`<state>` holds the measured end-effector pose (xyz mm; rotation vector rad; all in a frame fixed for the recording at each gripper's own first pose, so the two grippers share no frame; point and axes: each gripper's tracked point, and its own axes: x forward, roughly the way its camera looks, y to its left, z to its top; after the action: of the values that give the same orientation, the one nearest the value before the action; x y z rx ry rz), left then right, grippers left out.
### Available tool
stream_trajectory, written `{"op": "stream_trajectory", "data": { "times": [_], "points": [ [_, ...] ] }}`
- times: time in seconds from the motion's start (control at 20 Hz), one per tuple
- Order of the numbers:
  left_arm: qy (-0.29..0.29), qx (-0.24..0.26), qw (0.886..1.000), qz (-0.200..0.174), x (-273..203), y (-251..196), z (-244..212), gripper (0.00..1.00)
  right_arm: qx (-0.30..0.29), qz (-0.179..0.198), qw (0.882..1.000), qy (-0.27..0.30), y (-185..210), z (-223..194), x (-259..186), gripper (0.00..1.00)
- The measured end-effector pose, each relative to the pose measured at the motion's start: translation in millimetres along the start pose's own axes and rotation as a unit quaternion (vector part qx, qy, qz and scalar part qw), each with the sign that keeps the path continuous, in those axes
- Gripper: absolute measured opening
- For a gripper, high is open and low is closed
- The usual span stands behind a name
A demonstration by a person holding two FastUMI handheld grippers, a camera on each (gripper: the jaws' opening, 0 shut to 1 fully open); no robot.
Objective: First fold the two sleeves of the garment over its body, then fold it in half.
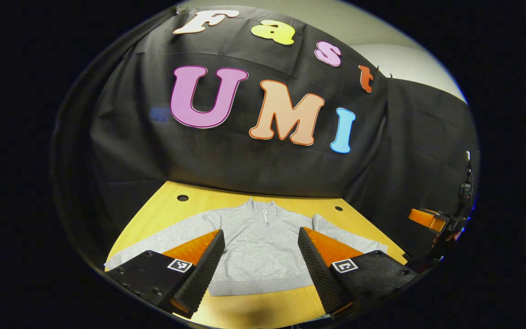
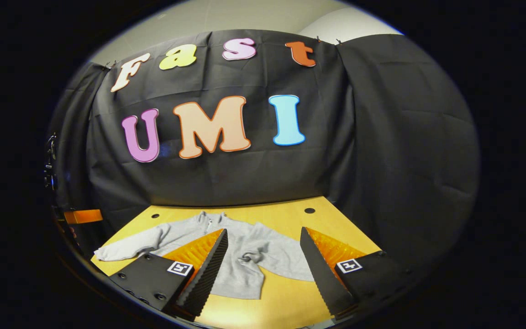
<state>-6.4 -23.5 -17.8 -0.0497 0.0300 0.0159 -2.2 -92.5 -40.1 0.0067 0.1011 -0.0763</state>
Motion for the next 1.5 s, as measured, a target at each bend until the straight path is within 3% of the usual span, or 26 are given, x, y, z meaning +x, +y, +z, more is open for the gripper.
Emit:
{"op": "stream_trajectory", "data": {
  "times": [0.45,0.6,0.75,1.15,1.5],
  "points": [
    [0.004,0.016,1.000,0.024,-3.8,-2.5,-5.3,0.95,0.008,-0.070,0.996,0.051,-118.4,-46.6,35.5,0.98],
    [0.010,0.016,0.999,0.036,-4.7,-3.8,-8.4,0.94,-0.004,-0.091,0.993,0.075,-149.8,-73.2,56.5,0.95],
    [0.006,0.014,0.999,0.044,-6.7,-5.7,-6.1,0.94,0.013,-0.099,0.989,0.107,-173.7,-106.2,76.4,0.98],
    [0.014,0.022,0.997,0.068,-7.0,-10.6,-7.8,0.94,0.033,-0.108,0.975,0.193,-204.3,-187.7,113.1,0.96],
    [0.021,0.001,0.998,0.059,3.0,-34.3,-16.3,0.94,0.033,-0.119,0.961,0.247,-225.4,-234.9,123.9,0.99]
  ]
}}
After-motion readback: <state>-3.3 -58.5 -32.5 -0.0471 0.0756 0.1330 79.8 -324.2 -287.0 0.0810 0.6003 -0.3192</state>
